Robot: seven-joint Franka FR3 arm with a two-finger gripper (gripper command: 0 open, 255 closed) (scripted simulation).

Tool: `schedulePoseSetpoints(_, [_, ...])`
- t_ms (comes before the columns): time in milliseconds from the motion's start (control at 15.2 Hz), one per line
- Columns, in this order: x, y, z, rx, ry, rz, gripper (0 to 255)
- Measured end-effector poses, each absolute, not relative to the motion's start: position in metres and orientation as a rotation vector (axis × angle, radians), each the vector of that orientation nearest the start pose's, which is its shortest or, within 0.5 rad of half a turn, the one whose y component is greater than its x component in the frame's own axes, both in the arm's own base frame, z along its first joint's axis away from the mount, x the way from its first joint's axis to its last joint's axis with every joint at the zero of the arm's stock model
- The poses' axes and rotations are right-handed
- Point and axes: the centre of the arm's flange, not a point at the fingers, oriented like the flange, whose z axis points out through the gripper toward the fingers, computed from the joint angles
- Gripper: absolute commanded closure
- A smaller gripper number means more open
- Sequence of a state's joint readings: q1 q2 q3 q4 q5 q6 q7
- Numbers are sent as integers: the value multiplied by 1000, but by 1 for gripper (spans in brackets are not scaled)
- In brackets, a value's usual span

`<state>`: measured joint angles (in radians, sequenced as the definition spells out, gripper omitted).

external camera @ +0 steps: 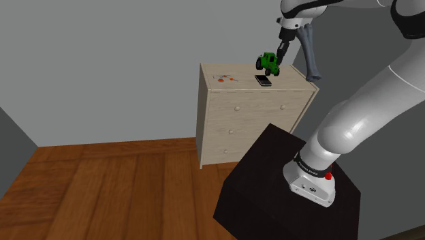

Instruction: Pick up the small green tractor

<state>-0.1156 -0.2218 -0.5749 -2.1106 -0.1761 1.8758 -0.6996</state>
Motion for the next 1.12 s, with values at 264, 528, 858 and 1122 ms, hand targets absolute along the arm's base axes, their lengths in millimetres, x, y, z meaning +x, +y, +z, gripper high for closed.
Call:
schedulePoseSetpoints(264, [365,-335,497,-3145,-126,101,255])
schedulePoseSetpoints(528, [365,-335,516,-3145,-127,101,255])
schedulePoseSetpoints(858, [365,-336,543,-3145,-127,102,255])
schedulePoseSetpoints(1122, [364,-336,564,-3145,-126,101,255])
